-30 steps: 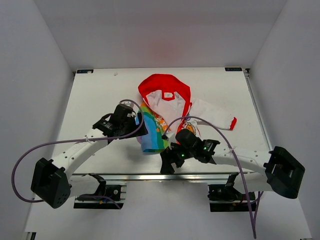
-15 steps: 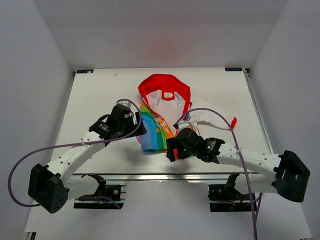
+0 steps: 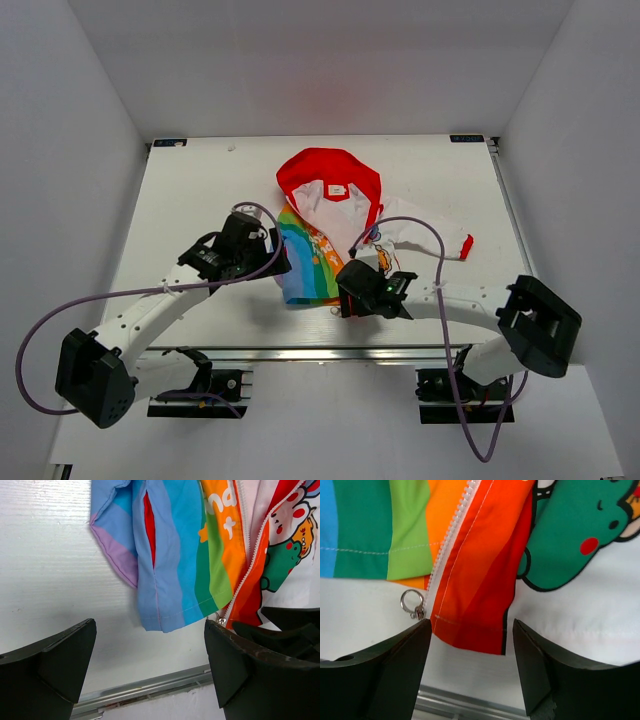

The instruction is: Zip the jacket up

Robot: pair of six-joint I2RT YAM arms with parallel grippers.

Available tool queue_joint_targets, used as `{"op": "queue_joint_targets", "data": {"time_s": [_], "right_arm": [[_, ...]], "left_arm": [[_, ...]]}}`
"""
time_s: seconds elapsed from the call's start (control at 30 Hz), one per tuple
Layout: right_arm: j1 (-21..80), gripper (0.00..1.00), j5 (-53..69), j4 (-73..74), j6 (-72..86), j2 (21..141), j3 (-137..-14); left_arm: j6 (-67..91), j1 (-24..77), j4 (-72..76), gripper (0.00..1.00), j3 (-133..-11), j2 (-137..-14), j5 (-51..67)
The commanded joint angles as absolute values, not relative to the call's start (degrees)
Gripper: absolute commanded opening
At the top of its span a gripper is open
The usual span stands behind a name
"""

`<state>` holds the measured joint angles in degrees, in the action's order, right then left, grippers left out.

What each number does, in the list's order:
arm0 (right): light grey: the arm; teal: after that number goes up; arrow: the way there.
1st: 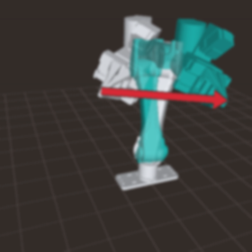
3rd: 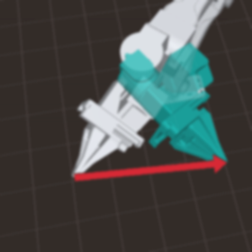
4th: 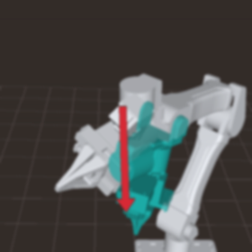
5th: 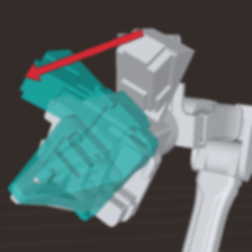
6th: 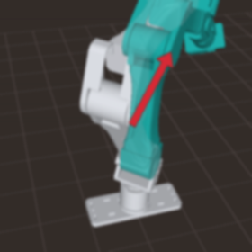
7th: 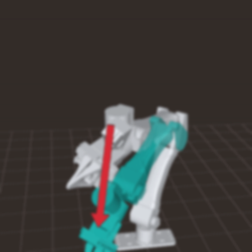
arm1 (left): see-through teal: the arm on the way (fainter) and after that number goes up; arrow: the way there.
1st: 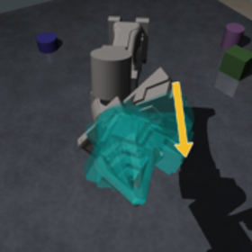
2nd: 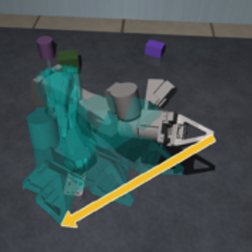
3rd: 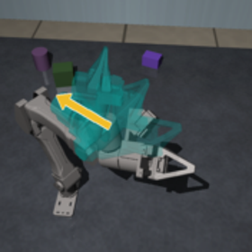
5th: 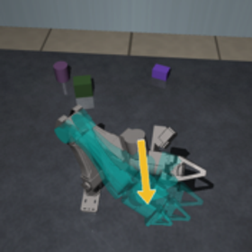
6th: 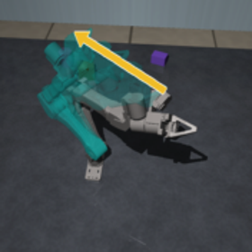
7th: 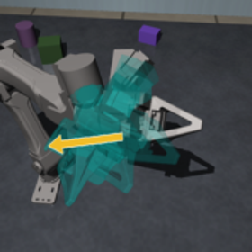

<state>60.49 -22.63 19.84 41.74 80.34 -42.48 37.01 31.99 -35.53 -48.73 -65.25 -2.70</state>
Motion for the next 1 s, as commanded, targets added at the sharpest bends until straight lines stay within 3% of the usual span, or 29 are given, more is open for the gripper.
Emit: {"op": "queue_joint_targets", "data": {"time_s": [0.0,0.2,0.33,0.4,0.43,0.5,0.7,0.97], "right_arm": [[60.56,0.72,-25.14,16.88,43.33,83.14,-44.82],[60.56,0.72,-25.13,16.00,44.29,88.32,-45.17],[60.56,0.67,-25.66,18.27,45.96,91.05,-45.44],[60.56,0.57,-26.01,19.24,46.75,91.49,-45.44],[60.56,0.46,-26.28,19.86,47.71,91.32,-45.35],[60.56,0.40,-26.98,20.48,47.81,90.71,-44.83],[60.38,0.00,-24.97,18.46,45.88,84.65,-41.75],[52.13,0.00,-16.09,11.17,40.52,65.23,-34.29]], "left_arm": [[37.35,31.73,-35.51,0.98,-47.81,-62.84,-3.34],[37.53,31.73,-35.60,0.98,-47.20,-61.88,-3.43],[37.62,31.73,-35.77,0.98,-46.84,-61.44,-3.87],[37.70,31.73,-36.12,0.98,-46.85,-61.26,-4.39],[37.88,31.73,-36.21,0.98,-46.85,-61.17,-4.74],[37.97,31.73,-36.56,0.98,-47.02,-61.08,-5.36],[37.53,31.73,-37.35,0.98,-48.34,-61.70,-4.57],[36.39,33.04,-35.07,0.98,-49.83,-64.94,4.57]]}}
